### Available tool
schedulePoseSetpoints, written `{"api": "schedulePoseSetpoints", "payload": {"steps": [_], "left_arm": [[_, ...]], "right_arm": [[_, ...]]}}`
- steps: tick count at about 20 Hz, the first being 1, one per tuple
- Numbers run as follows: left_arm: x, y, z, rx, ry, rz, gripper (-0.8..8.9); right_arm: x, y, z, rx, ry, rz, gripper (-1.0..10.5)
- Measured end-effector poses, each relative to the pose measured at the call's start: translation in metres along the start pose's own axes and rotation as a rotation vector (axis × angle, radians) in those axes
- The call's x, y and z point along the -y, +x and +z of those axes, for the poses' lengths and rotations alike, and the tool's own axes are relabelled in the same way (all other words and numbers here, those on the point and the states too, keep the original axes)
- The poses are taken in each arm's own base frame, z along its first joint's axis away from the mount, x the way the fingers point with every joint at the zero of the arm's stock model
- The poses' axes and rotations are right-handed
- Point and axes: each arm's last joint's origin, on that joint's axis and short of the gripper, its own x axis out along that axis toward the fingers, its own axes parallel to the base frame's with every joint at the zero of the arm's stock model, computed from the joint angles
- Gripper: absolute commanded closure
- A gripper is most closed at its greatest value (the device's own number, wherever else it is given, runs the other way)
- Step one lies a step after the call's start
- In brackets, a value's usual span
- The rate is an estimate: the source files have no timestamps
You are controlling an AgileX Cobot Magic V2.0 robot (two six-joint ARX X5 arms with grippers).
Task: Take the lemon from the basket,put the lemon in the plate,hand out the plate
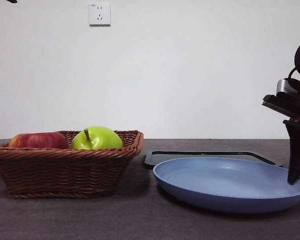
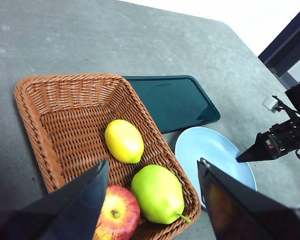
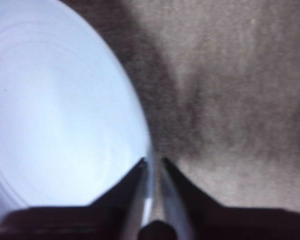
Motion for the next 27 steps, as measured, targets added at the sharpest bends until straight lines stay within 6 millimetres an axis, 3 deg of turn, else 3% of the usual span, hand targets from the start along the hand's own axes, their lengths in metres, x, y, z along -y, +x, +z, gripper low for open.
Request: {"api": "schedulePoseSetpoints", "payload": {"steps": [4, 7, 10, 14, 21, 27], "left_arm": [[0.000, 0.000, 0.000, 0.000, -0.009, 0.000, 5.03], [0.001, 0.002, 0.001, -0.001, -0.043, -0.010, 4.96], [0.002, 0.016, 0.001, -0.057, -0.066, -0.047, 4.61], [0.008, 0.051, 0.018, -0.165, -0.068, -0.098, 4.60], [0.022, 0.132, 0.052, -0.325, 0.025, 0.151, 4.61], [0.021, 0.205, 0.036, -0.499, 0.072, 0.239, 4.61]], "right_arm": [[-0.003, -0.007, -0.002, 0.014, -0.006, -0.001, 9.4], [-0.012, -0.032, -0.010, 0.068, -0.027, 0.005, 9.4], [-0.022, -0.062, -0.026, 0.131, -0.054, 0.014, 9.4], [-0.032, -0.094, -0.048, 0.216, -0.092, 0.025, 9.4], [-0.039, -0.120, -0.074, 0.297, -0.125, 0.031, 9.4], [-0.040, -0.124, -0.079, 0.302, -0.134, 0.031, 9.4]]}}
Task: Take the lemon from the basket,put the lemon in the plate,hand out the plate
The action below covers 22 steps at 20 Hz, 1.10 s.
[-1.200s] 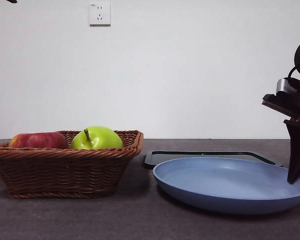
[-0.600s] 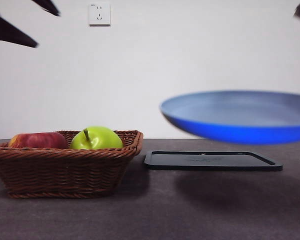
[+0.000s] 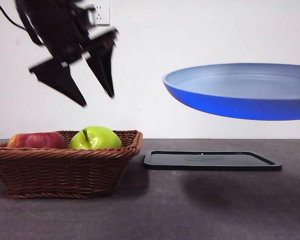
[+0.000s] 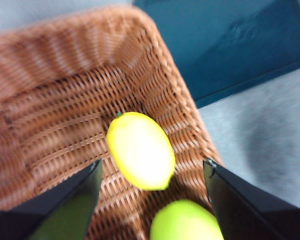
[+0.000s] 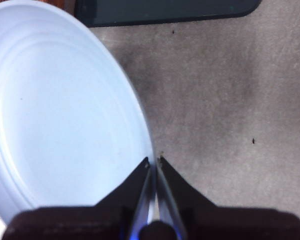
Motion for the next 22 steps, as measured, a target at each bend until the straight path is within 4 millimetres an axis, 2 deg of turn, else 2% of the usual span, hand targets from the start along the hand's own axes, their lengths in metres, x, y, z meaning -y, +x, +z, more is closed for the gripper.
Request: {"api": "schedulePoseSetpoints", "payload": {"steps": [4, 9, 13, 15, 17, 19, 22], "left_arm": [[0.002, 0.045, 0.000, -0.030, 0.010, 0.072, 4.61], [-0.001, 0.079, -0.004, -0.082, -0.008, 0.080, 4.61], [0.000, 0.088, -0.008, -0.109, 0.002, 0.084, 4.77], [0.000, 0.089, -0.008, -0.111, 0.010, 0.086, 6.05], [-0.001, 0.086, -0.009, -0.120, 0.036, 0.089, 6.49], [-0.005, 0.065, -0.005, -0.100, 0.055, 0.093, 6.49], [-0.005, -0.007, 0.009, 0.085, 0.052, 0.076, 6.49]], "right_arm": [[0.000, 0.000, 0.000, -0.003, 0.001, 0.000, 9.4], [0.000, 0.000, 0.000, -0.004, -0.005, 0.000, 9.4], [0.000, 0.000, 0.000, -0.003, -0.006, 0.000, 9.4], [0.000, 0.000, 0.000, -0.003, -0.006, 0.000, 9.4], [0.000, 0.000, 0.000, -0.003, -0.006, -0.001, 9.4], [0.000, 0.000, 0.001, 0.007, -0.010, 0.001, 9.4], [0.001, 0.003, 0.005, 0.023, -0.013, 0.004, 9.4]]}}
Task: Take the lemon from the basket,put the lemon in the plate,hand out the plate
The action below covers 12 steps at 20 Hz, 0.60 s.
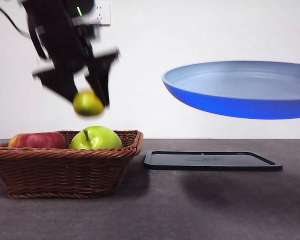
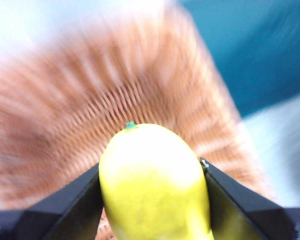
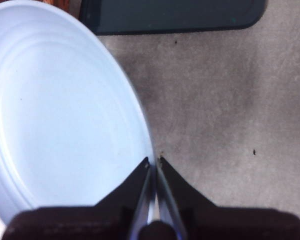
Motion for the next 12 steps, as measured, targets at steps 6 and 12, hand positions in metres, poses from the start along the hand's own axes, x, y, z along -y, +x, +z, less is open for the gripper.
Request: {"api": "schedulePoseSetpoints", "payload": {"steps": [6, 12], "left_arm": [[0.054, -0.107, 0.002, 0.283, 0.167, -0.451, 6.49], [0.126, -0.078, -0.021, 0.169, 0.309, -0.446, 6.49]], "right_arm": [[0.001, 0.034, 0.009, -0.126, 0.062, 0.011, 9.4], [-0.020, 0.048, 0.010, -0.143, 0.001, 0.072, 9.4]]}}
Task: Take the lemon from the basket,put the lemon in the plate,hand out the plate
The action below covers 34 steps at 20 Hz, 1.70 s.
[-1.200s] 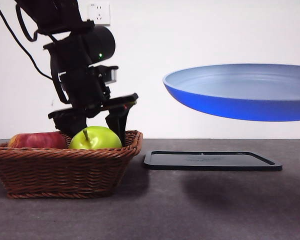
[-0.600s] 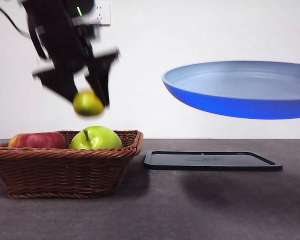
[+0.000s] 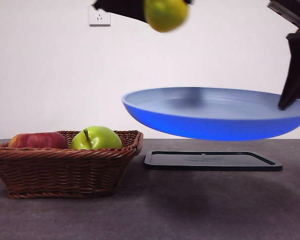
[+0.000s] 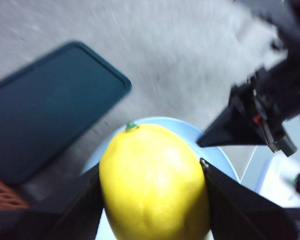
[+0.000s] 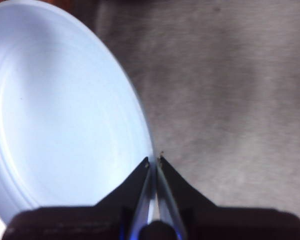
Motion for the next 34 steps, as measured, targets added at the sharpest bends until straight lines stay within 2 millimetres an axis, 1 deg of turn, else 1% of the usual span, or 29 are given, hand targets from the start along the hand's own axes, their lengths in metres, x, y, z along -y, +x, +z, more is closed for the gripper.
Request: {"api": "schedulePoseSetpoints", "payload": {"steps": [1, 3, 7, 9, 11, 14, 15, 20, 21, 22, 23, 29, 30, 32, 34], "left_arm": [[0.010, 0.010, -0.004, -0.025, 0.027, 0.011, 6.49], [0.023, 0.032, -0.012, -0.083, 0.063, 0.015, 6.49], [0.035, 0.077, -0.032, -0.213, 0.095, 0.015, 6.49], [0.039, 0.090, -0.040, -0.258, 0.104, 0.012, 6.47], [0.041, 0.095, -0.044, -0.280, 0.108, 0.015, 6.42], [0.041, 0.095, -0.044, -0.281, 0.111, 0.017, 5.33], [0.041, 0.095, -0.044, -0.281, 0.112, 0.017, 5.15], [0.041, 0.095, -0.044, -0.282, 0.110, 0.007, 5.11], [0.041, 0.095, -0.044, -0.283, 0.110, 0.005, 4.93], [0.041, 0.095, -0.044, -0.282, 0.109, 0.005, 4.42], [0.040, 0.095, -0.044, -0.282, 0.108, 0.006, 4.18], [0.039, 0.091, -0.046, -0.315, 0.103, 0.010, 4.22], [0.040, 0.087, -0.046, -0.317, 0.102, 0.011, 4.25], [0.042, 0.069, -0.039, -0.286, 0.105, 0.011, 4.25], [0.045, 0.040, -0.028, -0.208, 0.109, 0.003, 4.25]], "right_arm": [[-0.002, 0.001, -0.001, -0.004, -0.006, 0.005, 9.4], [-0.004, 0.002, -0.001, -0.009, -0.010, 0.009, 9.4], [-0.004, 0.002, -0.001, -0.009, -0.009, 0.011, 9.4], [-0.004, 0.002, -0.001, -0.009, -0.009, 0.011, 9.4], [-0.004, 0.002, -0.001, -0.009, -0.008, 0.009, 9.4], [-0.004, 0.002, -0.001, -0.009, -0.009, 0.009, 9.4], [-0.004, 0.002, -0.001, -0.009, -0.008, 0.009, 9.4], [-0.004, 0.002, -0.001, -0.009, -0.006, 0.009, 9.4], [-0.004, 0.002, -0.001, -0.009, -0.005, 0.009, 9.4], [-0.004, 0.002, -0.001, -0.009, -0.003, 0.009, 9.4], [-0.004, 0.002, -0.001, -0.009, -0.001, 0.009, 9.4], [-0.004, 0.002, -0.001, -0.009, 0.003, 0.008, 9.4], [-0.004, 0.002, -0.001, -0.009, 0.004, 0.008, 9.4], [-0.003, 0.001, -0.001, -0.006, 0.017, 0.005, 9.4], [0.002, 0.002, 0.002, 0.001, 0.046, -0.004, 9.4]]}}
